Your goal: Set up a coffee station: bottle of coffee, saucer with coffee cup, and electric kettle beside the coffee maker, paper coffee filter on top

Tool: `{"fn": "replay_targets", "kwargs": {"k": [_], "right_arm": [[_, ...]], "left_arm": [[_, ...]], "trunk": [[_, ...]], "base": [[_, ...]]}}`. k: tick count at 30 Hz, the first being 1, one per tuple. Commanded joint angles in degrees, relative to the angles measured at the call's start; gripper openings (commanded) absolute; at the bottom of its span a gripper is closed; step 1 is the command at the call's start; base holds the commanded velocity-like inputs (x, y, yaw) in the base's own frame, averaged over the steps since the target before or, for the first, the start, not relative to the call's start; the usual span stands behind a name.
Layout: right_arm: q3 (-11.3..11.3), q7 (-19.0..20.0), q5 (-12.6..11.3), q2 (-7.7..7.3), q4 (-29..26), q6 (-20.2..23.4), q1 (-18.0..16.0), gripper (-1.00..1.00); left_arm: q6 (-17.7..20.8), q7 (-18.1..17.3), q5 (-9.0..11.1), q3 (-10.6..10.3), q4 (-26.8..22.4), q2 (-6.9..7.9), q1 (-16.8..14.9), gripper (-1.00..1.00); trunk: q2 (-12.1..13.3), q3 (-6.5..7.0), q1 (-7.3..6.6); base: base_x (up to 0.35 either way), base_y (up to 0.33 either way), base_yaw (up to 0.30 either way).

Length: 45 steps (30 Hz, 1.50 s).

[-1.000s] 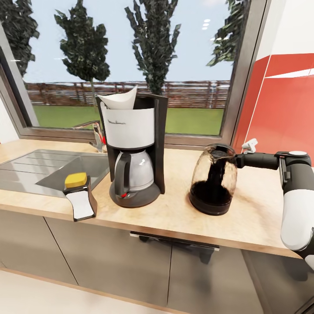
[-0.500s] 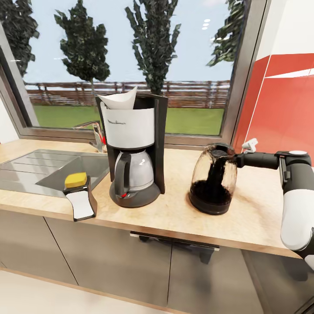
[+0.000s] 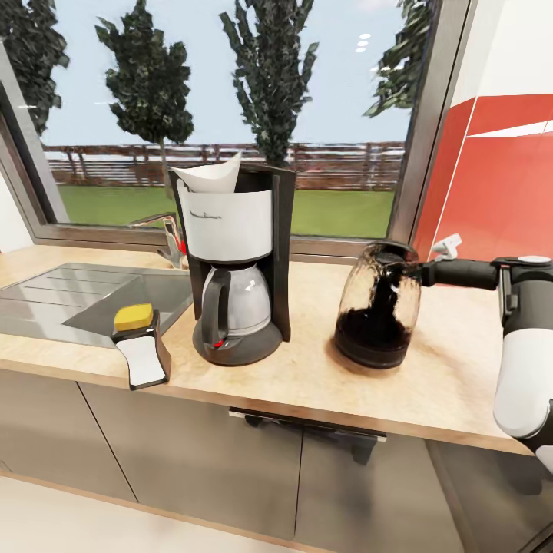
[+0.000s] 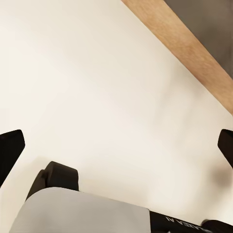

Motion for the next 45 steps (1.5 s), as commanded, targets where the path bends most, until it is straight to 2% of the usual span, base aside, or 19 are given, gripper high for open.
{"fn": "replay_targets", "kwargs": {"k": [1,3,12,35,39,45], "right_arm": [[-0.19,0.44,0.37,0.06,-0.09,0.61,-0.11,-1.00],[-0.10,0.44,0.38,0.14,-0.12,0.62,-0.15,-1.00],[0.03,0.44,0.46,0.18,-0.14,0.56,-0.16,-1.00],[0.14,-0.11,0.55,0.21,0.10,0.37,-0.17,-1.00],[0.14,-3.33,0.50,0.25,0.20,0.40,-0.17,-1.00],[0.19,-4.00,0.37,0.36,0.21,0.45,-0.17,-1.00]], "left_arm": [[-0.24,-0.19,0.06,-0.09,0.08,0.01,-0.04,1.00],[-0.24,-0.19,0.06,-0.09,0.08,0.02,-0.04,1.00],[-0.24,-0.19,0.06,-0.09,0.04,0.01,-0.04,1.00],[-0.24,-0.19,0.06,-0.09,0.08,0.09,-0.04,1.00],[-0.24,-0.19,0.06,-0.09,0.08,0.09,-0.04,1.00],[-0.24,-0.19,0.06,-0.09,0.07,0.09,-0.04,1.00]], "trunk": [[-0.03,-0.06,-0.01],[-0.03,-0.06,-0.01],[3.58,1.56,-1.98],[3.58,1.56,-1.98],[3.58,1.56,-1.98],[3.58,1.56,-1.98]], "base": [[0.000,0.000,0.000],[0.000,0.000,0.000],[0.000,0.000,0.000],[0.040,0.037,0.000],[0.020,0.021,0.000],[0.037,0.075,0.000]]}}
